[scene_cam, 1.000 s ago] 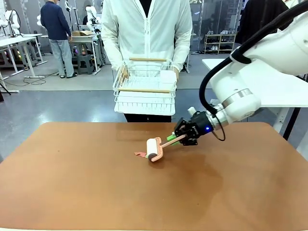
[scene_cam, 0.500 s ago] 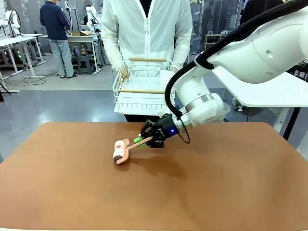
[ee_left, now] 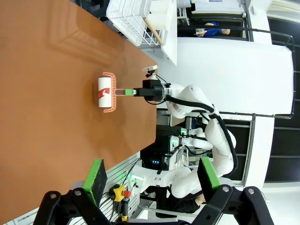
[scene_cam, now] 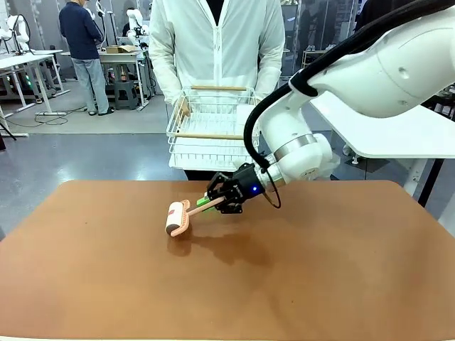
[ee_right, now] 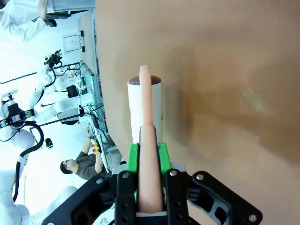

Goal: Clean the table.
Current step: Clean the table with the Lint Roller when the human lifts the Dish drying rack.

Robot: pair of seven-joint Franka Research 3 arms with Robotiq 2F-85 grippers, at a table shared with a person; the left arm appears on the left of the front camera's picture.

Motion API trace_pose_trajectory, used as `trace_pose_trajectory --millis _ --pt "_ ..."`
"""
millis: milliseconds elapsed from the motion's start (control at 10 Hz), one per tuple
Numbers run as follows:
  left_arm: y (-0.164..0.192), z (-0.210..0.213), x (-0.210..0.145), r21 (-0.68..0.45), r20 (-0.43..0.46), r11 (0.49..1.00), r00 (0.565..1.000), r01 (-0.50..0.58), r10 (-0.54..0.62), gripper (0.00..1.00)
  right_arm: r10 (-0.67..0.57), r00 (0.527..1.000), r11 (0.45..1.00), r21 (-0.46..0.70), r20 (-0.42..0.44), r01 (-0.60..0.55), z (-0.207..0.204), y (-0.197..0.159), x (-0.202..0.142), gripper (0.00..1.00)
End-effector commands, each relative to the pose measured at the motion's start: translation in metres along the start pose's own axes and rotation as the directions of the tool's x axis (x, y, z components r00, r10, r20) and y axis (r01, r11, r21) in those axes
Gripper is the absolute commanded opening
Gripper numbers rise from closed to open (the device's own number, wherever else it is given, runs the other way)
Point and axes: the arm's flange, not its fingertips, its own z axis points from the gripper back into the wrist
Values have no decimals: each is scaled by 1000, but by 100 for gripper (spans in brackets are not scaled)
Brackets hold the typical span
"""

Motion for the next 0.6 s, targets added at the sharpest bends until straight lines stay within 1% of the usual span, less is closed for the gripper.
trace_pose_trajectory --millis 0,100,200,300,400,500 --pt "0 3 -1 -13 5 1000 1000 5 -5 100 91 996 995 33 11 -91 61 42 -27 21" --pt "0 3 -1 -13 5 1000 1000 5 -5 100 109 994 988 -104 -13 -110 98 67 -36 21" --pt "0 3 -1 -13 5 1000 1000 5 -5 100 104 990 965 -231 -100 -125 131 82 -44 21" --pt "0 3 -1 -13 5 1000 1000 5 -5 100 93 989 937 -326 -117 -127 171 92 -53 21" --pt "0 3 -1 -13 5 1000 1000 5 -5 100 67 991 922 -371 -118 -107 226 102 -69 21" --pt "0 3 -1 -13 5 1000 1000 5 -5 100 54 997 874 -480 -57 -75 271 110 -88 21"
